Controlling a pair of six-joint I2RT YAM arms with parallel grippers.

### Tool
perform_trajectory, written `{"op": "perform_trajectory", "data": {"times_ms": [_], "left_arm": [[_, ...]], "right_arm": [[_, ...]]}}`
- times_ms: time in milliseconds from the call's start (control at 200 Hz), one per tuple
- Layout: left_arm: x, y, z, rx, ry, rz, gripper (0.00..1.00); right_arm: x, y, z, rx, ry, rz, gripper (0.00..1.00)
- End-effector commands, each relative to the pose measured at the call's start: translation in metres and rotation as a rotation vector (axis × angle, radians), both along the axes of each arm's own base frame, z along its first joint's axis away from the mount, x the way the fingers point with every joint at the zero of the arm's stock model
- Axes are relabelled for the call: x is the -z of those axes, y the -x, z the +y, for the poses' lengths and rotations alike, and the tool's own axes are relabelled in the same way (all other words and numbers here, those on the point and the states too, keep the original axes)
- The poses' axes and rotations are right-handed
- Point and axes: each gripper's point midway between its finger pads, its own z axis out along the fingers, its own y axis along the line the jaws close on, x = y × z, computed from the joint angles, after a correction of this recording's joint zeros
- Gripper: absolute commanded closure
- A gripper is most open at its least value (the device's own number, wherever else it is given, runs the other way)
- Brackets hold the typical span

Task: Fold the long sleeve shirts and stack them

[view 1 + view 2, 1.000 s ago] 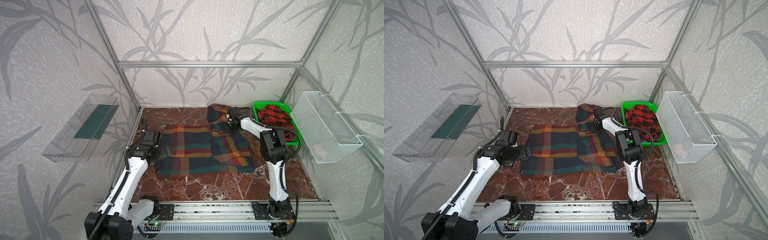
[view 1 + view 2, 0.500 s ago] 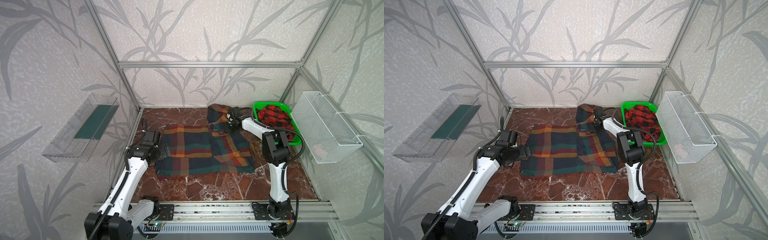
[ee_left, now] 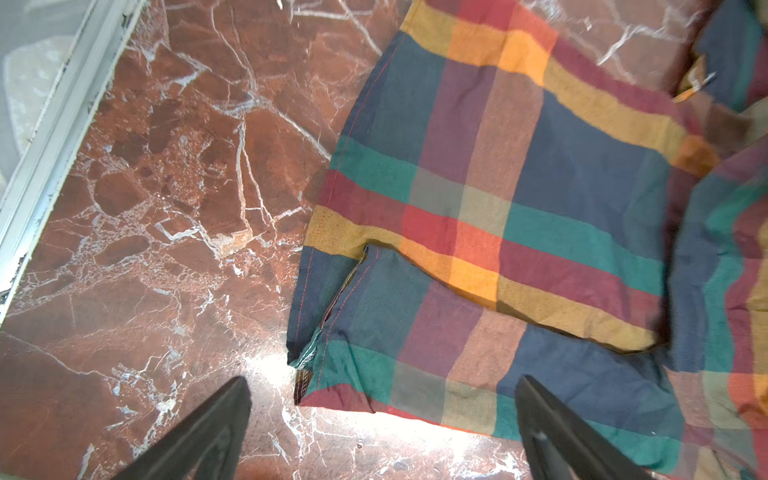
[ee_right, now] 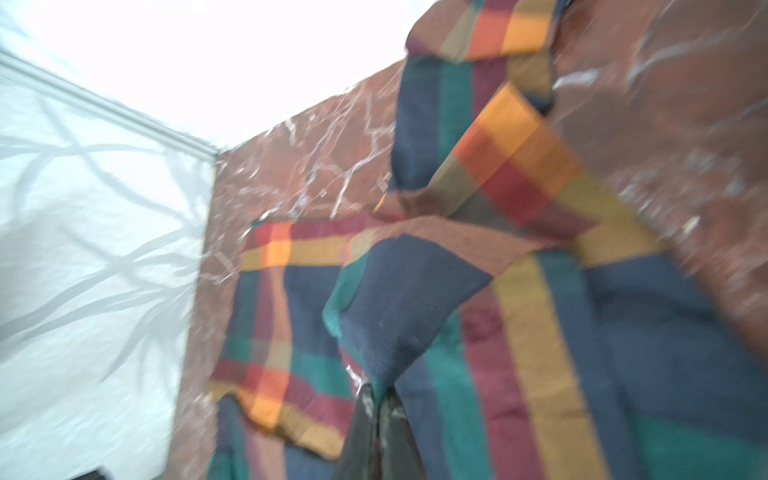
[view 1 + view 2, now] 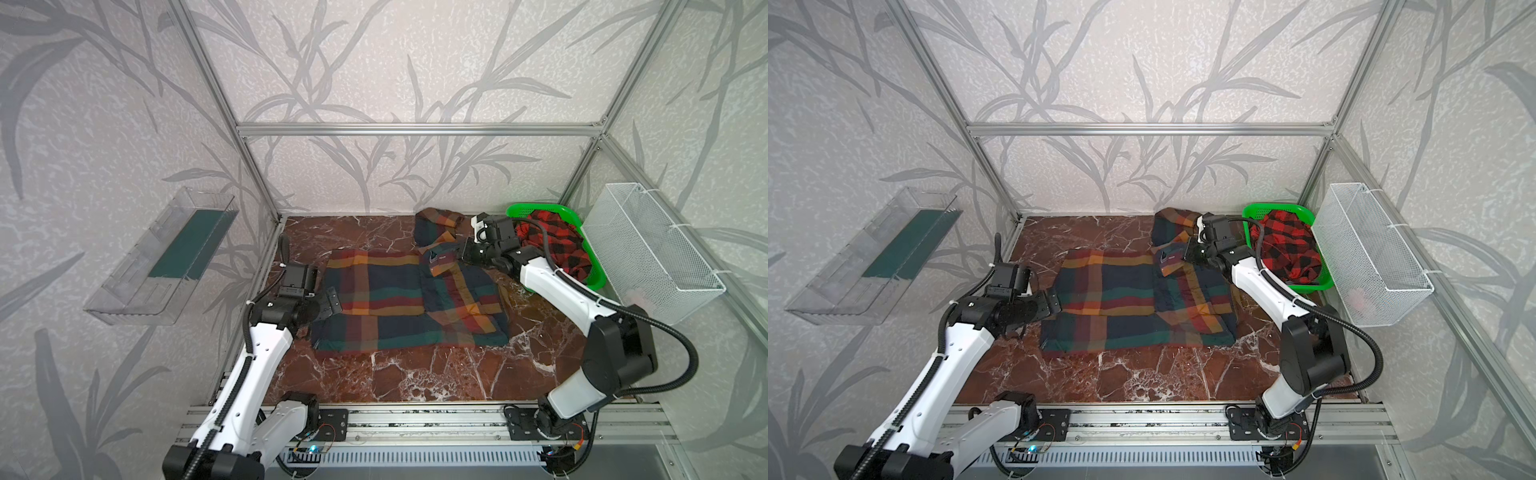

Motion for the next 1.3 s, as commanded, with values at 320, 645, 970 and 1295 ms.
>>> {"op": "perform_trajectory", "data": {"times_ms": [320, 645, 970, 1295], "left_arm": [[-0.011, 0.018, 0.006, -0.005, -0.027, -0.070, 0.01], [-0.014, 0.019, 0.007, -0.008, -0.031, -0.100, 0.01], [-0.016, 0.020, 0.010, -0.022, -0.044, -0.114, 0.01], [-0.018, 0.021, 0.013, -0.034, -0.056, -0.128, 0.01]], "right_arm": [[-0.039, 0.121, 0.090, 0.017, -0.214, -0.096, 1.00], [-0.022, 0.163, 0.158, 0.011, -0.314, -0.140, 1.00], [-0.017, 0.166, 0.211, 0.006, -0.381, -0.177, 1.00], [-0.050, 0.163, 0.238, -0.011, -0.452, -0.307, 1.00]]}}
